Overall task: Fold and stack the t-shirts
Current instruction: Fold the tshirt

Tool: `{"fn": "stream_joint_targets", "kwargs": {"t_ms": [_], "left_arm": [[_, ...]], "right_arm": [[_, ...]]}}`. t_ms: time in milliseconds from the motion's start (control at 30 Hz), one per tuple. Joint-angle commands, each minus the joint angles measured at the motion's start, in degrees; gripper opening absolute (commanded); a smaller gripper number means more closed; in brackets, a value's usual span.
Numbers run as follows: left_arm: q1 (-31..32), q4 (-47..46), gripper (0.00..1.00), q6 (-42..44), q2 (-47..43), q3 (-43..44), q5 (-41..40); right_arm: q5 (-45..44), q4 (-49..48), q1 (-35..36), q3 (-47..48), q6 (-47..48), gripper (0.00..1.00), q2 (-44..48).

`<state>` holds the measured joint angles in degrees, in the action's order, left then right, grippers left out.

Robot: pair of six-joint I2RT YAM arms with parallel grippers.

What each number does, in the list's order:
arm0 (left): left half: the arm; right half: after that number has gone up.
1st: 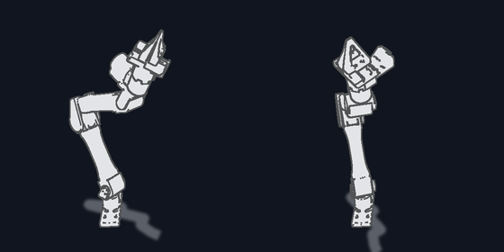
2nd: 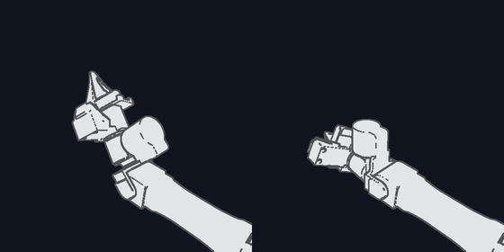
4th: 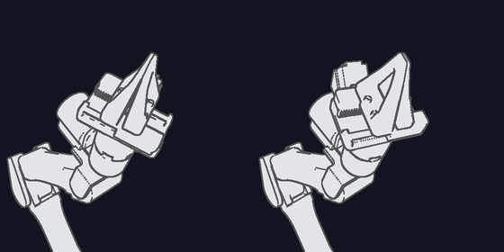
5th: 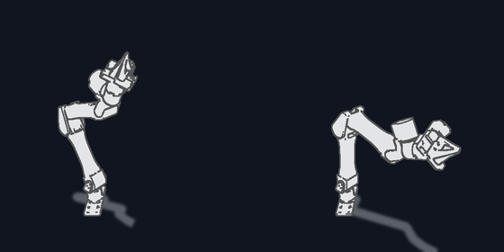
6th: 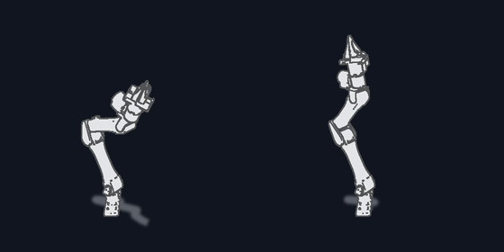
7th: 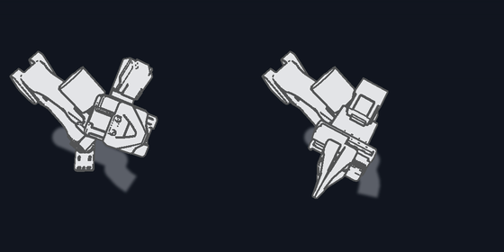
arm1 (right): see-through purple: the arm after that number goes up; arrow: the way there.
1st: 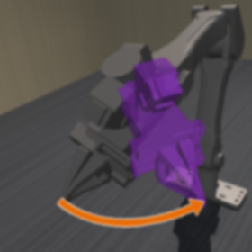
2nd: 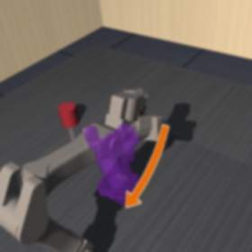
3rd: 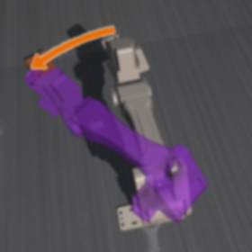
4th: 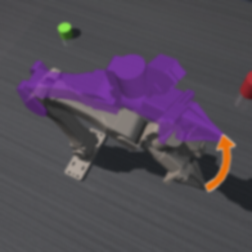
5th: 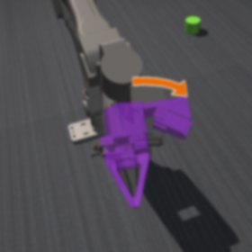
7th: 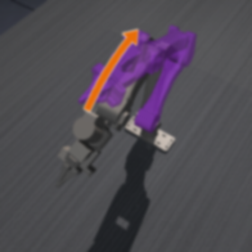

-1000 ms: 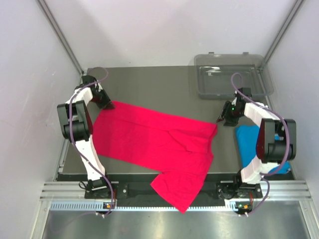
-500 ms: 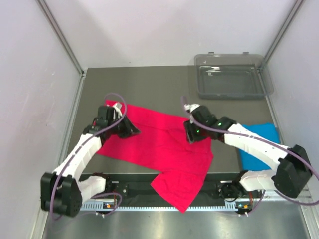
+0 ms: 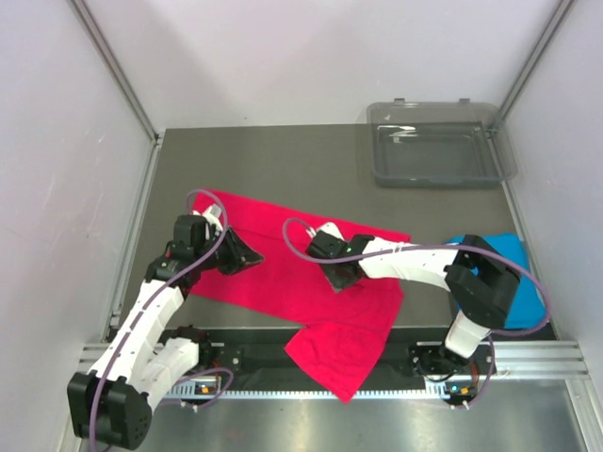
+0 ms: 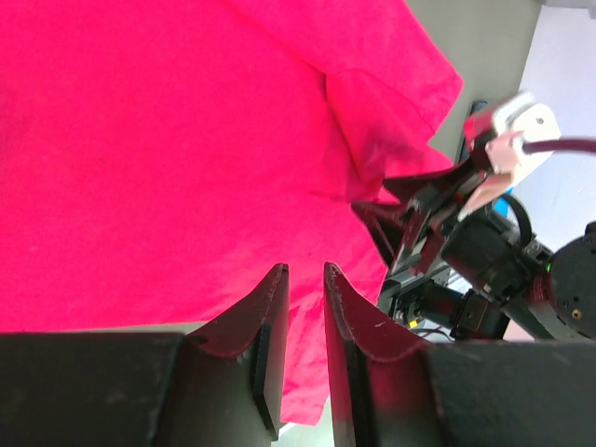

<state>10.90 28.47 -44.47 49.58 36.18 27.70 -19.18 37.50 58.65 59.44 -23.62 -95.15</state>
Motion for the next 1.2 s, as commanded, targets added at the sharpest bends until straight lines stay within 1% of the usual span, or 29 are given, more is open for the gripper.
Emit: {"fn": "stream_joint_targets", "kwargs": {"t_ms": [0, 133, 233, 267, 300, 333, 467, 533, 567, 733, 967, 1100, 1133, 1167], "left_arm": [[0.18, 2.55, 0.27, 0.69, -1.50, 0.90, 0.86], [0.09, 3.79, 0.27, 1.40, -2.38, 0.91, 0.33], [0.09, 3.96, 0.27, 1.40, -2.12, 0.91, 0.68], [0.09, 3.79, 0.27, 1.40, -1.95, 1.17, 0.68], [0.09, 3.35, 0.27, 1.49, -0.81, 1.78, 0.95], [0.09, 2.83, 0.27, 1.66, -0.46, 2.05, 1.30], [0.09, 0.98, 0.27, 1.84, 2.35, 2.75, 2.17], [0.09, -0.16, 0.27, 1.67, 4.38, 2.84, 2.97], [0.09, -1.47, 0.27, 1.67, 5.95, 2.93, 3.14], [0.09, -4.82, 0.27, 1.93, 11.05, 4.15, 4.46], [0.09, -5.00, 0.27, 4.04, 19.58, 8.46, 5.52], [0.09, -4.83, 0.27, 5.18, 21.78, 10.22, 5.69], [0.09, -4.65, 0.27, 5.62, 22.22, 10.48, 5.96], [0.09, -4.65, 0.27, 5.71, 23.09, 10.75, 6.05]], "right_arm": [[-7.18, 0.12, 0.59, 3.58, -0.99, 0.48, -1.78], [-9.21, -0.32, 0.50, 4.02, 0.93, 0.45, -4.60], [-11.04, -1.37, 0.50, 3.49, 1.55, 0.37, -5.92], [-11.58, -1.81, 0.32, 3.23, 1.73, 0.32, -6.01], [-12.10, -2.77, -0.81, 2.79, 2.34, 0.25, -6.18], [-12.28, -2.87, -1.60, 2.87, 2.52, 0.23, -6.01], [-12.20, -3.74, -3.80, 3.48, 5.06, 0.20, -4.43], [-11.50, -3.75, -5.12, 4.19, 6.30, 0.20, -3.73], [-9.41, -4.01, -5.74, 4.98, 7.96, 0.20, -3.64], [-7.54, -3.39, -10.21, 7.27, 11.39, 0.20, -3.63], [-2.63, -3.40, -18.48, 11.83, 16.31, 0.22, -7.23], [-0.78, -3.22, -21.56, 15.26, 19.66, 0.27, -8.38], [-0.42, -2.87, -22.69, 16.31, 20.18, 0.32, -9.34], [0.36, -1.74, -23.23, 18.41, 20.80, 0.33, -9.70]]}}
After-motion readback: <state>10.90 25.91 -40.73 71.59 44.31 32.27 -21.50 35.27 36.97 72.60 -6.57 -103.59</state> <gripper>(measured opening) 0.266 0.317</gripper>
